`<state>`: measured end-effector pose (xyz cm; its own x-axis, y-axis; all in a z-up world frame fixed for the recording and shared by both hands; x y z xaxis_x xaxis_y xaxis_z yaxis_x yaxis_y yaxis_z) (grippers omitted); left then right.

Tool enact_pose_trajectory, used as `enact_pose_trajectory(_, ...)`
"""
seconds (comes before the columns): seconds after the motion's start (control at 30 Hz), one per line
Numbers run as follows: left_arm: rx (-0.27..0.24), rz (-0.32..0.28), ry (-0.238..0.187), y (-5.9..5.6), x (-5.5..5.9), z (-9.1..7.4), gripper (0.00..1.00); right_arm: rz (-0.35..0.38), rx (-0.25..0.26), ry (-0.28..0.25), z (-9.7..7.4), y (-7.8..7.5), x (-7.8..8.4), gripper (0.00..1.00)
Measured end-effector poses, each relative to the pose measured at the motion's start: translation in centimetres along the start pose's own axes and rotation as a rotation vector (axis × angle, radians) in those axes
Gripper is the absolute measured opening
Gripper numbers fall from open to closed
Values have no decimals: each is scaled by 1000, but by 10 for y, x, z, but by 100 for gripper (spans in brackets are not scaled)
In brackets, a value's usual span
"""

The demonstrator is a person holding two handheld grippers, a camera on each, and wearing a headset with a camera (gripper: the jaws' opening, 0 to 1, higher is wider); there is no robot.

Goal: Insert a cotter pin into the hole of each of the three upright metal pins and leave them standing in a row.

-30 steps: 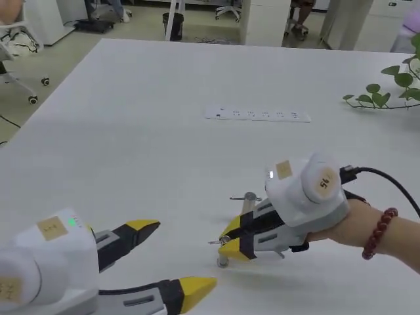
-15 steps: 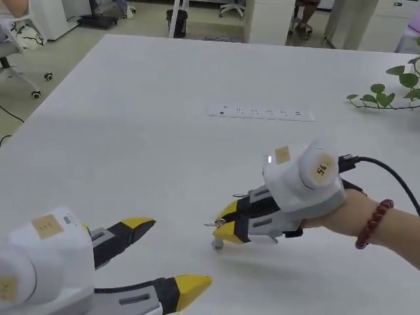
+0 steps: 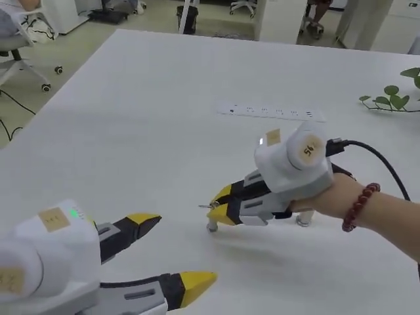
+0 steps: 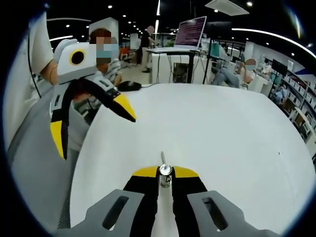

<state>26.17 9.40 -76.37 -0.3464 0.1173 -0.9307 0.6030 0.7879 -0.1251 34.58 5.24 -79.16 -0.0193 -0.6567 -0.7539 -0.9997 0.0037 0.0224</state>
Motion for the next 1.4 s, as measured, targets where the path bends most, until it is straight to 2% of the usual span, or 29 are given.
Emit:
enact_pose_trajectory(0.6,-5,-34,-8,4,3,-1,68,45,23,6,17,-24,-2,10)
enact_pose_trajectory(1.4,4,-57,-14,3,4,-1,67,74,30,30,23,-36,2,10)
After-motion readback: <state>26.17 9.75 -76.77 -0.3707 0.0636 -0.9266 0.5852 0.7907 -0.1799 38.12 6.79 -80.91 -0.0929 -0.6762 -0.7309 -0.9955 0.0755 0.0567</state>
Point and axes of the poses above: the centre of the closed fingertips' face, and the gripper's own axes: z roughly forward along the fingers, y roughly to its left, x roughly out of its underside, the point moved 2 cm from there along -z, roughly backward along the fingers, and after that the axes turned 6 degrees about -x, right-handed, at the moved point
